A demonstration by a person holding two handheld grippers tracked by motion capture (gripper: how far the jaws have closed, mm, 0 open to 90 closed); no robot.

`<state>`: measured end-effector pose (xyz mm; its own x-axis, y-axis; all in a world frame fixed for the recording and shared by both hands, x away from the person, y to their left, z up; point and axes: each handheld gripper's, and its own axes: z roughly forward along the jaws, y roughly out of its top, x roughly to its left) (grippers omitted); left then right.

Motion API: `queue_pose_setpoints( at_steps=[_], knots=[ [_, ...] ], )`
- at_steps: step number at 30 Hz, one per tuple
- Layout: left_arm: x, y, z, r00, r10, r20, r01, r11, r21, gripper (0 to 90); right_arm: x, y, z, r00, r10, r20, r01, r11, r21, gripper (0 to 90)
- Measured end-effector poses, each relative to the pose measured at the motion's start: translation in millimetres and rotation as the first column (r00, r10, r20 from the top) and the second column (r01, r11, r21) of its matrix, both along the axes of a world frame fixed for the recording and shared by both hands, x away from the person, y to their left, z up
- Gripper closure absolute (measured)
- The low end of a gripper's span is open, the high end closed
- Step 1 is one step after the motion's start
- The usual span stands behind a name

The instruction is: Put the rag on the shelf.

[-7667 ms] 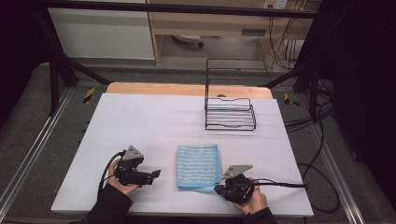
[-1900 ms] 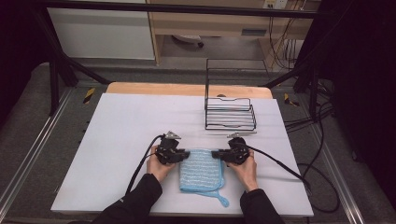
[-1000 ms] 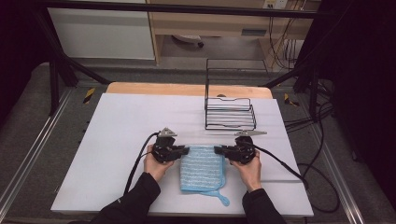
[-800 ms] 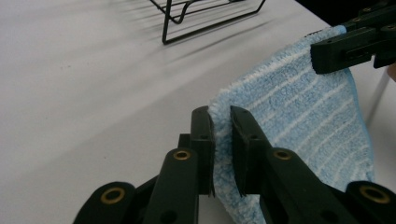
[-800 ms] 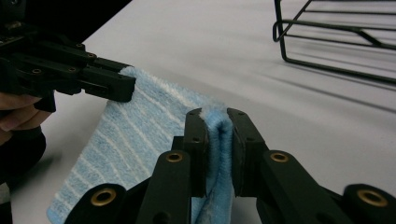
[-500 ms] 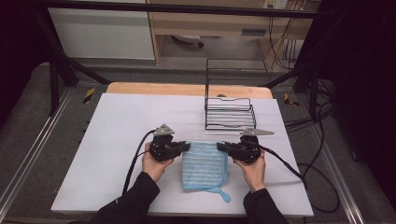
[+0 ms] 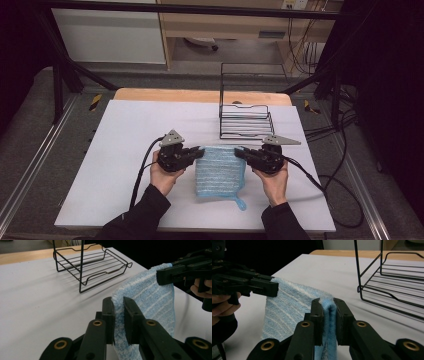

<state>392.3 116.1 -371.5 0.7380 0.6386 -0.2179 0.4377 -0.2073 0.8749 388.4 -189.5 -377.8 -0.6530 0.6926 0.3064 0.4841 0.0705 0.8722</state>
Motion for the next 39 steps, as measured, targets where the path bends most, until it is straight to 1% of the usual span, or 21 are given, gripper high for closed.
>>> queue_pose_setpoints(
  at_steps=[1,2,3,7,8,12,14,17,20,22,24,27,31,32,33,34,35,36,37,38,39],
  knots=[
    [-0.9,-0.2,1.4,1.0000,0.000,0.006,0.000,1.0000,-0.004,80.1,0.0,0.0,0.0,1.0000,0.000,0.000,0.000,1.0000,0.000,79.5],
    [-1.7,0.0,3.0,0.9999,-0.001,0.012,0.001,1.0000,-0.005,80.1,-1.7,-0.3,3.1,0.9999,-0.002,0.011,0.002,1.0000,0.002,79.5],
    [-2.6,-0.1,4.3,0.9999,-0.001,0.015,0.001,1.0000,-0.010,80.1,-1.7,-0.3,3.1,0.9999,-0.002,0.011,0.002,1.0000,0.002,79.5],
    [-5.3,0.4,9.0,0.9996,0.000,0.027,0.001,0.9996,-0.028,80.1,-6.0,-0.9,11.4,0.9992,-0.006,0.039,0.006,1.0000,0.007,79.6],
    [-5.9,0.5,10.1,0.9995,0.000,0.031,0.001,0.9996,-0.029,80.1,-6.0,-0.9,11.4,0.9992,-0.006,0.039,0.006,1.0000,0.007,79.6],
    [-8.3,1.2,14.6,0.9989,0.000,0.046,0.002,0.9990,-0.044,80.1,-10.3,-1.7,19.4,0.9976,-0.008,0.070,0.007,0.9999,0.014,79.6],
    [-9.7,1.4,16.8,0.9985,-0.003,0.054,0.005,0.9988,-0.050,80.1,-11.1,-1.8,20.9,0.9972,-0.009,0.074,0.008,0.9998,0.016,79.6],
    [-12.8,0.8,21.4,0.9973,0.000,0.074,0.004,0.9981,-0.062,80.1,-14.7,-2.1,26.7,0.9952,-0.017,0.096,0.015,0.9997,0.020,79.6],
    [-14.0,0.7,24.4,0.9965,0.001,0.083,0.005,0.9978,-0.066,80.1,-17.4,-2.4,31.7,0.9927,-0.020,0.119,0.018,0.9997,0.015,79.6],
    [-15.2,0.6,27.3,0.9954,0.003,0.096,0.004,0.9975,-0.071,80.1,-19.6,-2.5,35.4,0.9913,-0.024,0.129,0.022,0.9995,0.024,79.6],
    [-16.4,-0.5,30.2,0.9939,0.004,0.110,0.003,0.9974,-0.072,80.1,-20.6,-2.8,37.3,0.9902,-0.026,0.137,0.023,0.9995,0.023,79.6],
    [-17.3,-1.8,35.0,0.9927,0.006,0.120,0.004,0.9966,-0.083,80.1,-24.8,-3.4,44.4,0.9853,-0.039,0.166,0.036,0.9992,0.020,79.6],
    [-18.1,-3.4,40.7,0.9903,0.002,0.139,0.011,0.9956,-0.093,80.1,-28.9,-4.8,52.0,0.9798,-0.053,0.193,0.050,0.9985,0.020,79.6],
    [-18.1,-3.9,41.7,0.9900,0.002,0.141,0.012,0.9953,-0.096,80.1,-28.9,-4.8,52.0,0.9798,-0.053,0.193,0.050,0.9985,0.020,79.6],
    [-17.8,-4.6,43.5,0.9889,0.004,0.148,0.011,0.9950,-0.099,80.1,-30.7,-5.5,56.3,0.9766,-0.060,0.207,0.057,0.9981,0.022,79.6],
    [-17.3,-5.6,45.3,0.9883,0.007,0.152,0.009,0.9945,-0.105,80.1,-30.7,-5.5,56.3,0.9766,-0.060,0.207,0.057,0.9981,0.022,79.6],
    [-16.5,-6.8,47.1,0.9883,0.008,0.152,0.009,0.9940,-0.109,80.1,-31.5,-5.8,58.4,0.9746,-0.066,0.214,0.063,0.9978,0.021,79.6],
    [-15.6,-8.2,49.0,0.9877,0.011,0.156,0.007,0.9937,-0.112,80.1,-32.9,-6.3,62.4,0.9691,-0.081,0.233,0.079,0.9967,0.019,79.6],
    [-14.7,-9.8,50.8,0.9871,0.013,0.160,0.005,0.9934,-0.114,80.1,-33.5,-7.0,64.3,0.9674,-0.087,0.238,0.084,0.9962,0.022,79.6],
    [-14.0,-11.2,52.8,0.9864,0.014,0.164,0.005,0.9932,-0.117,80.1,-33.5,-7.0,64.3,0.9674,-0.087,0.238,0.084,0.9962,0.022,79.6],
    [-13.4,-12.6,54.9,0.9853,0.016,0.170,0.005,0.9926,-0.121,80.1,-34.2,-9.1,68.3,0.9633,-0.099,0.250,0.094,0.9951,0.030,79.6]
  ],
)
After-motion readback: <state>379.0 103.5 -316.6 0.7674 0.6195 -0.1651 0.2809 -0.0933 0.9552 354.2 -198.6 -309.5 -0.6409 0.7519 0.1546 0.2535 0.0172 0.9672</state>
